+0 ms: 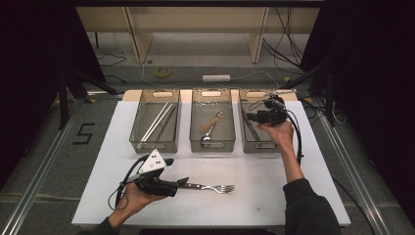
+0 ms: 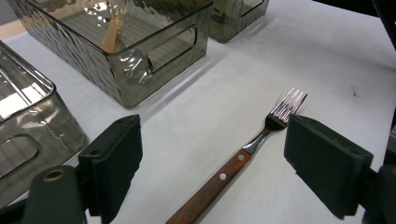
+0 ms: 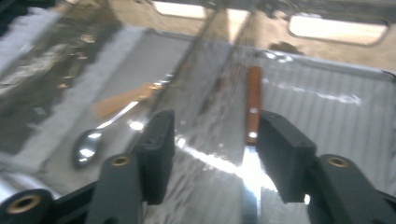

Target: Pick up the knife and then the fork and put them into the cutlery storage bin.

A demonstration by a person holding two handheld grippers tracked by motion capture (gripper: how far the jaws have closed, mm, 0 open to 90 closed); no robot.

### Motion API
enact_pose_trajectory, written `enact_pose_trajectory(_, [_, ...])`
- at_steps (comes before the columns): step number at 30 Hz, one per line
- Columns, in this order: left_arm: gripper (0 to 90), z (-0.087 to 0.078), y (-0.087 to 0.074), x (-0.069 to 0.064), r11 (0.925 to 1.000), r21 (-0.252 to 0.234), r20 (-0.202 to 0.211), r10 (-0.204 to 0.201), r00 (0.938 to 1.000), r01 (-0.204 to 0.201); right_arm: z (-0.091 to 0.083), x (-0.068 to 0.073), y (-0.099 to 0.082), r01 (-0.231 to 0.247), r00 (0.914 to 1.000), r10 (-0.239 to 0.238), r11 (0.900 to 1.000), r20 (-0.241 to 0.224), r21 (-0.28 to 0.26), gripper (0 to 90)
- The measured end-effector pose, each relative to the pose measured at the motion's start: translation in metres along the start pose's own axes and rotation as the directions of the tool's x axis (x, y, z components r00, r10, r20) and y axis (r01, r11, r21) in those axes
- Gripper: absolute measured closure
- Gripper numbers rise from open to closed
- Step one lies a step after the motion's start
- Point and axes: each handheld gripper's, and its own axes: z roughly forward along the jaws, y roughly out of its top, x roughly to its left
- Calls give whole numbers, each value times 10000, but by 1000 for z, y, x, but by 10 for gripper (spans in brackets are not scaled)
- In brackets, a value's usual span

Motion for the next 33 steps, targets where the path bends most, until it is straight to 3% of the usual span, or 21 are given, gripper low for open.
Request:
enact_pose_trajectory(6, [186,4,2,-1,9994,334,122,104,9999,-108,-22,16,-11,598,9946,-634,9972,-819,-456,369])
enact_pose_trajectory(13, [186,9,6,0,9959,881,312,178,9994,-205,-47,35,-35,1262,9784,-1387,9880,-1535,-886,333])
enact_pose_trajectory(22, [188,14,9,2,9887,1459,500,264,9984,-335,-62,46,-65,1512,9700,-1711,9809,-1726,-1225,296])
enact_pose_trajectory(29, [198,18,18,3,9751,2020,540,820,9952,-914,-70,55,-87,1768,9598,-2038,9730,-1928,-1483,284])
enact_pose_trajectory(33, [200,22,25,3,9679,2281,659,929,9935,-1056,-77,58,-98,1742,9544,-2080,9705,-2139,-1666,281])
